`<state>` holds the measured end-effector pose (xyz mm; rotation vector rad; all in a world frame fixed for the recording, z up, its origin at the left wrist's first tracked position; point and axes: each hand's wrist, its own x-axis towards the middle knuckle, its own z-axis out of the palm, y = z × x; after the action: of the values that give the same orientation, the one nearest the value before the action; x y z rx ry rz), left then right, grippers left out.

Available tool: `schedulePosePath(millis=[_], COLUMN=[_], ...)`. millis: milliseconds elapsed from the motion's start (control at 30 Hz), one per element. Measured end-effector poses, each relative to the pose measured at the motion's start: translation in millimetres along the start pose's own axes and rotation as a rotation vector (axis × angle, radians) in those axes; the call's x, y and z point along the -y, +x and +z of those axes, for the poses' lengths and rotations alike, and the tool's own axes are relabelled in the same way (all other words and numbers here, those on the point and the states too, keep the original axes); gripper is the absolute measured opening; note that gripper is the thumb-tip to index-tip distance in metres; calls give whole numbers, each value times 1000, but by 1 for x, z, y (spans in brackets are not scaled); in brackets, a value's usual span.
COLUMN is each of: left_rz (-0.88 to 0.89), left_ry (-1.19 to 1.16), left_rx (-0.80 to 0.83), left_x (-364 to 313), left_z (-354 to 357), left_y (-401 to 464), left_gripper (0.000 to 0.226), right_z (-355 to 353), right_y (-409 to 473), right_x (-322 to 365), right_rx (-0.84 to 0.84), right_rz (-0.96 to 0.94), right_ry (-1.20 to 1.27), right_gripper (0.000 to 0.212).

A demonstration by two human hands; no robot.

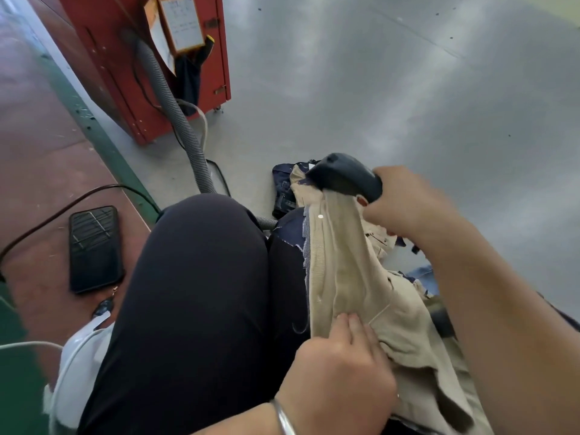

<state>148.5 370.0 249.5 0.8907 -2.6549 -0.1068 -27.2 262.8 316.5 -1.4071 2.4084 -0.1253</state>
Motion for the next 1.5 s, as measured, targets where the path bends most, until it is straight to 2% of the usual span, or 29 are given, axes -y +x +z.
schedulePosePath(millis=[133, 267, 333, 400, 433, 533, 633, 733, 833, 933, 1033, 1200, 1333, 1400, 1500], left_rz=[-20, -19, -16, 16, 30, 46, 64, 84, 60, 49, 7, -93, -73, -39, 13], left_ry=[-61, -108, -114, -125, -135, -128, -160, -191, -198, -183, -168, -64, 10, 52, 164], left_rx=[-14, -33, -20, -40, -53, -56, -24, 81, 116, 113, 1, -61, -58, -13, 137], left_x=[3, 10, 9, 7, 5, 0, 1, 4, 6, 3, 7, 42, 23, 5, -4], left_z=[-5, -10, -11, -12, -12, -15, -15, -16, -17, -16, -16, -25, -19, -12, -11], left_y=[-1, 1, 2, 2, 2, 2, 5, 8, 9, 10, 11, 35, 31, 17, 8], left_gripper=[36, 32, 30, 18, 12, 24, 21, 30, 34, 22, 8, 11, 16, 27, 41], right_z=[-4, -22, -28, -28, -27, -16, -11, -13, -12, -5, -9, -28, -31, -29, -23], right_y=[14, -34, -72, -106, -118, -133, -120, -92, -53, -12, 0, -48, -99, -119, -139], right_x=[-21, -57, -71, -73, -72, -63, -51, -36, -14, 2, -8, -43, -57, -59, -62], right_rx=[-4, -22, -69, -71, -40, 127, 107, 51, 45, 44, -25, -147, -185, -141, -53], right_rz=[104, 139, 120, 98, 76, 4, -26, -67, -85, -51, -15, 37, 57, 34, -1], right_ry=[136, 295, 259, 207, 177, 19, -73, -60, -33, -6, 76, 213, 176, 142, 56], right_gripper=[13, 20, 20, 21, 28, 42, 36, 21, 14, 11, 12, 16, 29, 33, 35])
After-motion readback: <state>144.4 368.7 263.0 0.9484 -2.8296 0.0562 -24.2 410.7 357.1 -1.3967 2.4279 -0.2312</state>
